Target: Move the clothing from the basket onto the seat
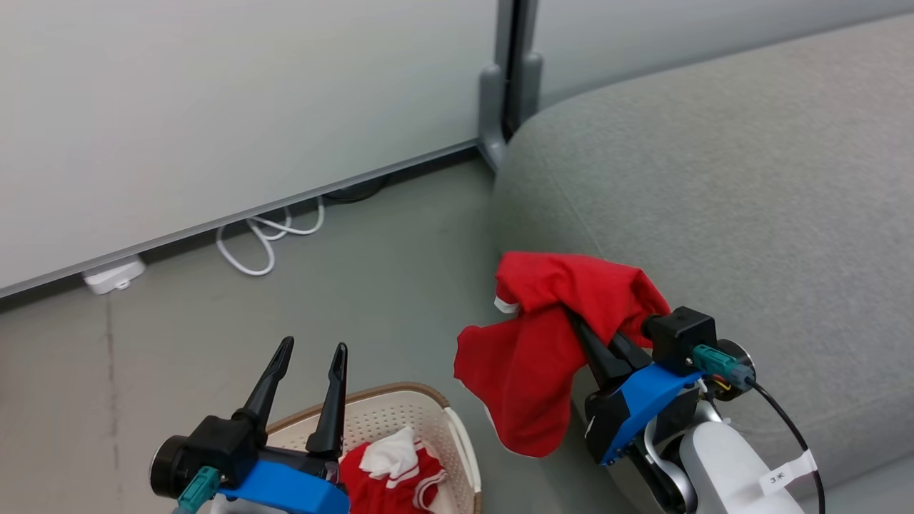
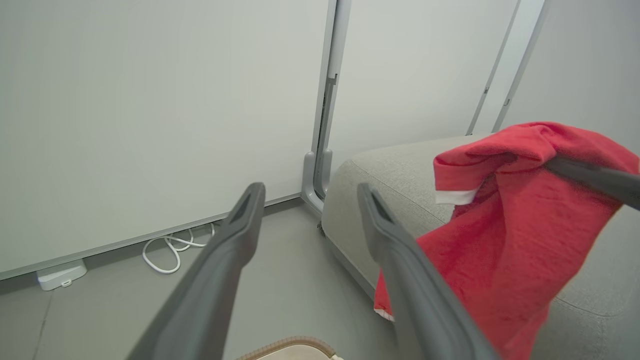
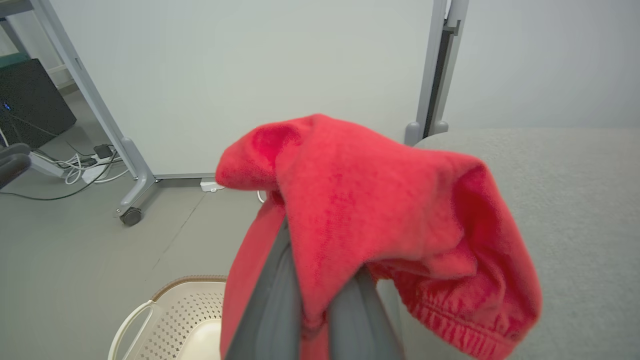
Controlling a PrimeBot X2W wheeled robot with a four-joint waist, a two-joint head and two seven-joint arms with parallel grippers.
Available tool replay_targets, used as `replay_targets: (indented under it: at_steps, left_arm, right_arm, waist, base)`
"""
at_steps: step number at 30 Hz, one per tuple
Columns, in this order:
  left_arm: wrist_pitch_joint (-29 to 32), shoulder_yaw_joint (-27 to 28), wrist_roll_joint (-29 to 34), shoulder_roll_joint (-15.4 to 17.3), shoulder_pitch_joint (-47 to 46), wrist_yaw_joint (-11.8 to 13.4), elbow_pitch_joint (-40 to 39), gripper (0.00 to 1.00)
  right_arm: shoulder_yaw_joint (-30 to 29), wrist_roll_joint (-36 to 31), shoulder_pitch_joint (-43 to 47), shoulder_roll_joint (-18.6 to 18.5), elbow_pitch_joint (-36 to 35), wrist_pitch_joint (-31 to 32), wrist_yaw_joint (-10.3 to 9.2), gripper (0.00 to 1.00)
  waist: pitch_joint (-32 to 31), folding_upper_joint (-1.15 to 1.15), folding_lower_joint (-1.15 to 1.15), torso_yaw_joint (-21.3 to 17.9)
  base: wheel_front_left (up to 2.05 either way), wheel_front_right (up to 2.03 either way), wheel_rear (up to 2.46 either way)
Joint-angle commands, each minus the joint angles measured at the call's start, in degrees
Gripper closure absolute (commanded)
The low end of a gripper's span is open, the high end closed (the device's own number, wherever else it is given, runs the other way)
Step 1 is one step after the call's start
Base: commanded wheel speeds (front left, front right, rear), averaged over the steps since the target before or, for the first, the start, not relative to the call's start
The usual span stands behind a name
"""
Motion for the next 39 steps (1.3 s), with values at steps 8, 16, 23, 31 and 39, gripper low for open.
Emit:
replay_targets:
  at_steps: [8,16,23,31,39]
  left_arm:
    - [-0.3,0.6,1.6,-0.3,-2.5,-0.8,0.5,0.00]
    - [-0.3,0.6,2.0,0.2,-3.2,-0.9,0.7,0.00]
    - [-0.3,0.0,1.9,0.5,-3.6,-0.8,1.1,0.00]
    - [-0.3,-1.0,1.6,1.0,-4.4,-0.9,1.1,0.00]
    - [-0.3,-1.5,1.8,2.0,-6.8,-0.9,-0.6,0.00]
  right_arm:
    - [-0.4,0.8,1.3,-0.1,-1.5,-0.7,0.03,1.00]
    - [-0.6,2.1,1.8,-0.1,-1.8,-1.6,0.03,1.00]
    - [-0.9,2.4,1.8,-0.1,-1.5,-1.9,0.03,1.00]
    - [-3.4,2.6,0.8,-0.1,-1.4,-2.4,0.03,1.00]
    - [-13.0,0.6,-7.4,-0.1,0.0,-2.3,0.03,1.00]
  waist:
    - [3.0,0.00,0.00,-8.9]
    - [4.2,0.00,0.00,-12.6]
    - [4.5,0.00,0.00,-13.7]
    - [5.3,0.00,0.00,-12.0]
    - [10.5,0.00,0.00,-8.7]
  base:
    - [0.00,0.00,0.00]
    - [0.00,0.00,0.00]
    - [0.00,0.00,0.00]
    - [0.00,0.00,0.00]
    - [0.00,0.00,0.00]
